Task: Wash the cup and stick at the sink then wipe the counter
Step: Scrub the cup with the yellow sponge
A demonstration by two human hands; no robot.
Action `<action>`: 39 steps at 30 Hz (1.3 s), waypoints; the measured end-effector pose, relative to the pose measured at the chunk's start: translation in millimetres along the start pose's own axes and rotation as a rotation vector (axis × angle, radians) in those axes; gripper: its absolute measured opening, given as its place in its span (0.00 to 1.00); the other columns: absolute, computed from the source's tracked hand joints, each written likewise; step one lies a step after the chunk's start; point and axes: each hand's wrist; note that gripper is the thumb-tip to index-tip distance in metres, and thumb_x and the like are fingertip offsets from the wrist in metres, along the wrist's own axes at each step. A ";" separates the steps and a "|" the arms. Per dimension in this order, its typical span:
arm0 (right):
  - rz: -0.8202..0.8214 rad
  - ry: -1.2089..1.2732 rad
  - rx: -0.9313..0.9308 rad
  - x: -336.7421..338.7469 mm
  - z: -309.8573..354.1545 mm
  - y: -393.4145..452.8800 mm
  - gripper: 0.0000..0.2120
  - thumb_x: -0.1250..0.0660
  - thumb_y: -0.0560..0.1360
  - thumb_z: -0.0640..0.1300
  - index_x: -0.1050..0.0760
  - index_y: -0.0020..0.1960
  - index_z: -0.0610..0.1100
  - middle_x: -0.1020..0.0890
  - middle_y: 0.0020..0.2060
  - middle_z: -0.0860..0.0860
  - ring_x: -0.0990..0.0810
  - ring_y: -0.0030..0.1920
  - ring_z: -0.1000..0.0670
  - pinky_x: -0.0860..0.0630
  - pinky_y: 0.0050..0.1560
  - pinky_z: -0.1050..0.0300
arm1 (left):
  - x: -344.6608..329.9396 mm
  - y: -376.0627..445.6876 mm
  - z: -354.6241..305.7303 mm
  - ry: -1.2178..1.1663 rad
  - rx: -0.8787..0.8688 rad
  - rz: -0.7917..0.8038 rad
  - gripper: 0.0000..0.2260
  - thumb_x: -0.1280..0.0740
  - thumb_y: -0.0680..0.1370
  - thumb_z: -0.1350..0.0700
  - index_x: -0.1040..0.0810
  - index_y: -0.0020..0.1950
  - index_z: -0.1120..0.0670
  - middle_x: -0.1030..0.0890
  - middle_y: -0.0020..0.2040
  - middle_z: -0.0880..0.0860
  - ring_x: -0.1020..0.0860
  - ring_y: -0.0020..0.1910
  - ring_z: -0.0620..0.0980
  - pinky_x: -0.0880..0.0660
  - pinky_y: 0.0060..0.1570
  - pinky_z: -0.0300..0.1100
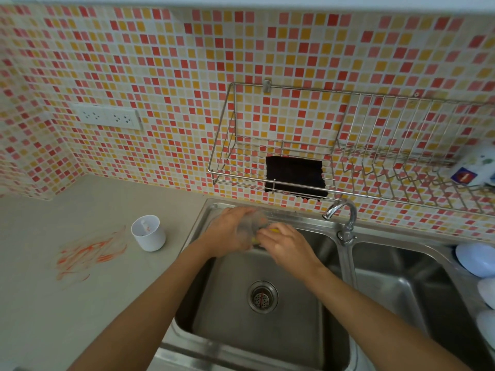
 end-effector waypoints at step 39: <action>-0.012 0.612 -0.434 9.8 28.9 12.0 0.14 0.34 0.76 0.36 0.19 0.58 0.48 0.17 0.50 0.51 0.27 0.51 0.52 0.31 0.52 0.65 | -2.3 0.6 -0.7 0.320 -0.106 -0.157 0.32 0.23 0.67 0.55 0.30 0.69 0.51 0.26 0.67 0.50 0.30 0.66 0.49 0.32 0.67 0.45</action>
Point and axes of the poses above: each hand's wrist, its own y-axis towards the middle knuckle, its own x-axis out of the back of the hand, z = x × y
